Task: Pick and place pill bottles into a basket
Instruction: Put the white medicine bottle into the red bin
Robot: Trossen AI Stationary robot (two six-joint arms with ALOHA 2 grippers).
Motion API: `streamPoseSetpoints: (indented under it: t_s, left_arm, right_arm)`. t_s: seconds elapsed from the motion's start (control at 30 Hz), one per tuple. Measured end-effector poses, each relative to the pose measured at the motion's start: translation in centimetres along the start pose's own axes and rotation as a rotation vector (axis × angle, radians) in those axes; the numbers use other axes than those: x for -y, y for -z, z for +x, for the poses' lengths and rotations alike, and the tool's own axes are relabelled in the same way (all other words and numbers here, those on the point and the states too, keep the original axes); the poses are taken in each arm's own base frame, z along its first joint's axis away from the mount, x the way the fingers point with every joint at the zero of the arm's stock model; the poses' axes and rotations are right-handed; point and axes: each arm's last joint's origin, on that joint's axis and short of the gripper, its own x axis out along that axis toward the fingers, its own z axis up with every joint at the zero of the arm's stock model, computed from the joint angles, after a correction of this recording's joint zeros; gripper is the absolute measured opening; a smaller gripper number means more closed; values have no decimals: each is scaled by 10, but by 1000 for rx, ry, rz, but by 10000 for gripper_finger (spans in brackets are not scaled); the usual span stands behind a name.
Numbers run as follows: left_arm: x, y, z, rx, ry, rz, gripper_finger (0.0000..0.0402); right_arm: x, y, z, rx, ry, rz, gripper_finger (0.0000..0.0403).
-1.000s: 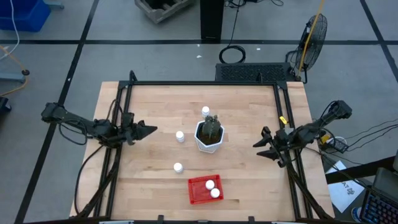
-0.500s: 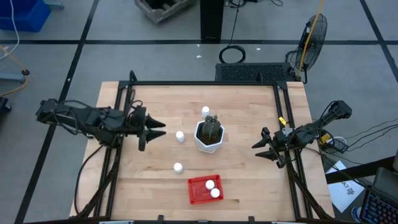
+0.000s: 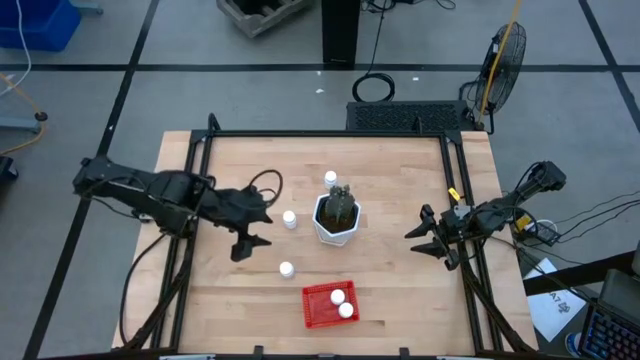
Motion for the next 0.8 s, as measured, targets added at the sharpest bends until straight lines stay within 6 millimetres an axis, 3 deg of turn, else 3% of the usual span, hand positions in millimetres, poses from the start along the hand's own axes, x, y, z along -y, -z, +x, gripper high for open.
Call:
streamPoseSetpoints:
  t_s: [0.37, 0.6, 0.8]
  left_arm:
    - [32, 12, 49, -167, -13, 52, 281]
    - [36, 19, 95, -301, -61, 69, 280]
    - [37, 26, 120, -400, -25, 60, 280]
  right_arm:
    - [0, 0, 0, 0, 0, 0, 174]
    - [0, 0, 0, 0, 0, 0, 172]
    - [0, 0, 0, 0, 0, 0, 174]
